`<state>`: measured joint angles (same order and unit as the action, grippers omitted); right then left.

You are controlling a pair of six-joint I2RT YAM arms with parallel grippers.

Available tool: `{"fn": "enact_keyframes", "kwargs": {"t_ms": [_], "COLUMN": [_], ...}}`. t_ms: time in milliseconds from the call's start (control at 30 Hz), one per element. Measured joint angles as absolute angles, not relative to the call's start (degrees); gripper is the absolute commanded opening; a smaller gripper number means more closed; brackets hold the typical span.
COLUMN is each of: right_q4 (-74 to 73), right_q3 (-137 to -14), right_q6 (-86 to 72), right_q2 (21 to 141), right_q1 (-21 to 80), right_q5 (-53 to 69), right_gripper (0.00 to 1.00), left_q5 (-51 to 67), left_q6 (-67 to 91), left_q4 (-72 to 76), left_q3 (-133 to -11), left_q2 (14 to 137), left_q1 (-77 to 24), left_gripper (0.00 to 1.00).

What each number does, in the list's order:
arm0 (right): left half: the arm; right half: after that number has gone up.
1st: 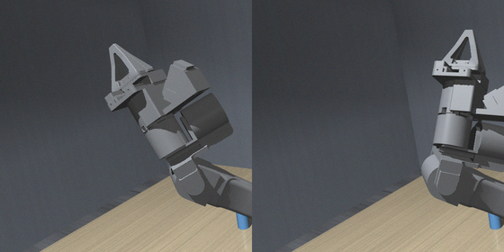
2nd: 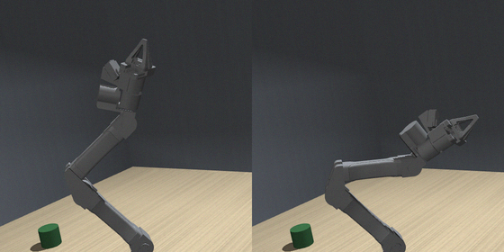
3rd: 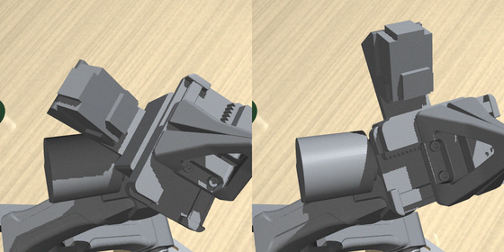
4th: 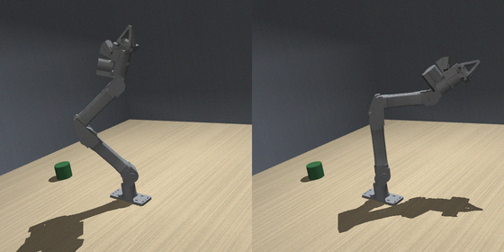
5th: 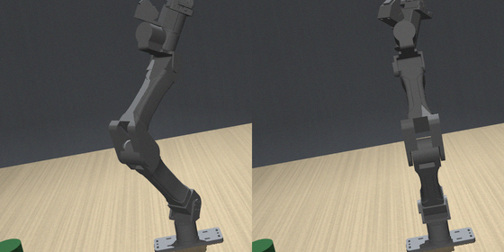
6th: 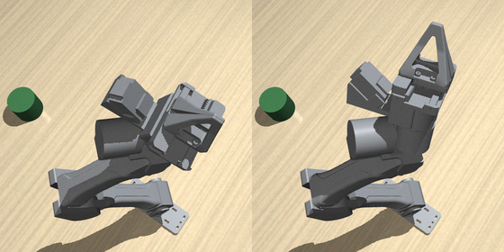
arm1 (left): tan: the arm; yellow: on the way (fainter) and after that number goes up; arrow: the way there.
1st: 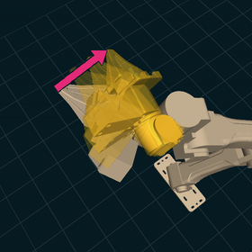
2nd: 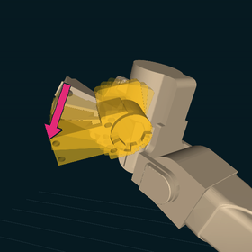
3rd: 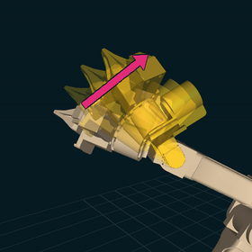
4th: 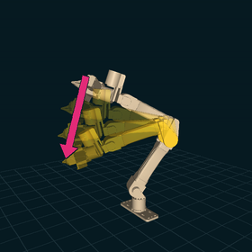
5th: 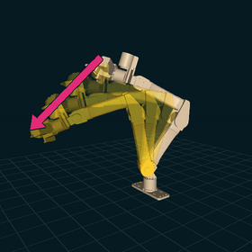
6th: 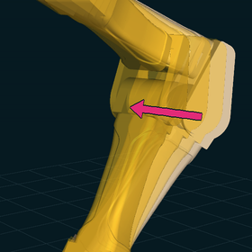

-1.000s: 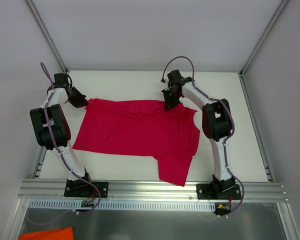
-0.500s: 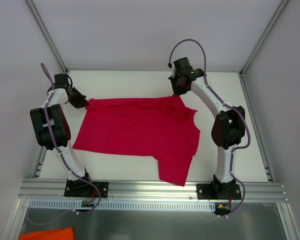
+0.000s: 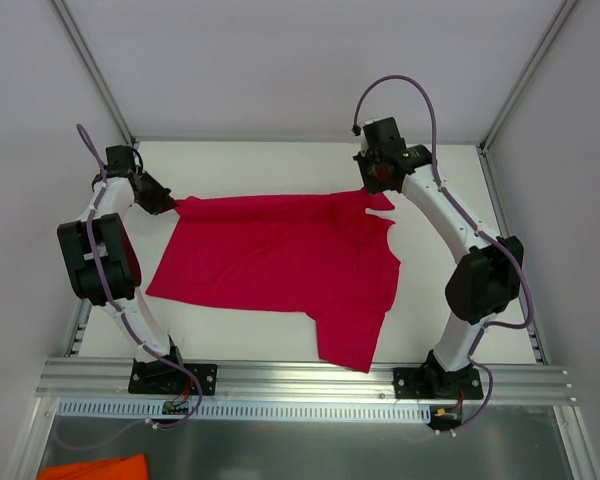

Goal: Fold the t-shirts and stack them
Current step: Fold the flattened tshirt in 1/3 of the way

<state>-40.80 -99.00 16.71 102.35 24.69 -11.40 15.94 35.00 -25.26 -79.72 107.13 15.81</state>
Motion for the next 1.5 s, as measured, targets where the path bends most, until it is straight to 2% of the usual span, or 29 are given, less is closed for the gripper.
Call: {"fn": "enact_keyframes", "kwargs": {"t_ms": [267,767,1267,1500], "right_q4": [-41.9,-44.3,-46.0,-46.5], "right_q3": [-97.4,-84.5,-84.2,-80.4], "right_q6": [16.9,14.4,13.9,11.0], "right_q2": [100.9,92.3,91.9,91.6], "right_q1": [26.2,31.1,31.8,32.4], "right_q5": [-11.8,-13.1,-11.2,-8.3], "right_gripper": [0.01,0.01,0.01,0.01], "left_q5": [14.5,9.7,8.3,7.7], "left_q6": [35.1,37.1,37.1,37.1], "left_q4": [-25.5,-26.5,-30.0,-30.6], "left_q3": [-78.5,-77.2,-77.1,-76.9], "left_q2": [105.2,104.4,104.2,104.2], "left_q1": [15.8,15.9,18.9,18.9], "left_gripper": [0.0,0.0,0.0,0.0]}}
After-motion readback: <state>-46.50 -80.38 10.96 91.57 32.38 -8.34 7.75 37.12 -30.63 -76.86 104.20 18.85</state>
